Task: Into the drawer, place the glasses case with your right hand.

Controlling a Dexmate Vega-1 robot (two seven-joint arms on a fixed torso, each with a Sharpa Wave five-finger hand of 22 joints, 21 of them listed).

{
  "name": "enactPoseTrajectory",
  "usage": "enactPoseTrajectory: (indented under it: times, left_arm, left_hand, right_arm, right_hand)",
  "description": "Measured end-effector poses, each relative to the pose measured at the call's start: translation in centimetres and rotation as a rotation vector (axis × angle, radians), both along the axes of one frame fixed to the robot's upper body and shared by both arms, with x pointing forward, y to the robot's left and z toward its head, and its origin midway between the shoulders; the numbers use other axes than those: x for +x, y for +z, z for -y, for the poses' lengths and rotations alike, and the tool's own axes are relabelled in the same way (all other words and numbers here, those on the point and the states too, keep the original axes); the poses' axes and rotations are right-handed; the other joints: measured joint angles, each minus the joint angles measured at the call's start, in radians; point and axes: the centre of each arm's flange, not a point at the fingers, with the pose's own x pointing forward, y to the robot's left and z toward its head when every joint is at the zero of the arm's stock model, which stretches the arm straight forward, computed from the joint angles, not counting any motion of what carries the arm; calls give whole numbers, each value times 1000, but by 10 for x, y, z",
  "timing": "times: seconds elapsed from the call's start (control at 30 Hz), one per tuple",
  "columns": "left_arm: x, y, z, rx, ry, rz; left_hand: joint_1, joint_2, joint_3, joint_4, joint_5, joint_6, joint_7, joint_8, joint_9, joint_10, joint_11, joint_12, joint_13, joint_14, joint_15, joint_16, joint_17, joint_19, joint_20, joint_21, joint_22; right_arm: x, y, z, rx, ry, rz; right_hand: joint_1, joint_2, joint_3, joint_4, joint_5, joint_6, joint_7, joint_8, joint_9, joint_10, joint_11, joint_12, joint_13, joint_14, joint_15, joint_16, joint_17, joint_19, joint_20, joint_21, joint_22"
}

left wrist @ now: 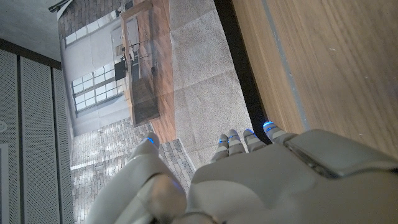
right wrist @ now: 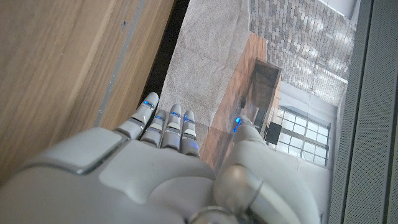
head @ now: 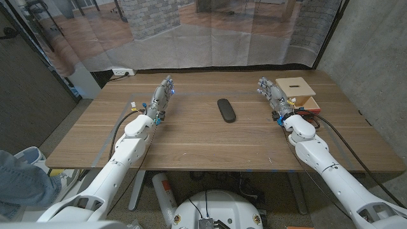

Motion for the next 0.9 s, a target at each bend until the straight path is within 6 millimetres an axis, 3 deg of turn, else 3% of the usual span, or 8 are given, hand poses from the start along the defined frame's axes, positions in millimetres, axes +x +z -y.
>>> enactPoseTrajectory:
  times: [0.4, 0.9]
  left_arm:
    - [-4, 4, 0, 12, 6, 4]
    - [-6, 6, -1, 19, 16, 10]
  left_hand:
    - [0, 0, 0, 0, 0, 7, 0, 0, 0, 0, 0, 0, 0, 0, 0, 0, 0, 0, 0, -4, 0]
    - [4, 4, 0, 0, 0, 7, -1, 0, 5, 0, 0, 0, 0, 0, 0, 0, 0, 0, 0, -11, 0]
  right_arm:
    - [-4, 6, -9, -43, 7, 32]
    - [-11, 11, -18, -113, -16, 78]
  right_hand:
    - [10, 0, 0, -8, 0, 7, -4, 0, 0, 5, 5, 8, 0, 7, 0, 0, 0, 4, -4, -8, 0]
    - [18, -3, -7, -15, -5, 26, -13, 8, 0, 29, -7, 8, 5, 32, -3, 8, 0, 18, 0, -12, 0]
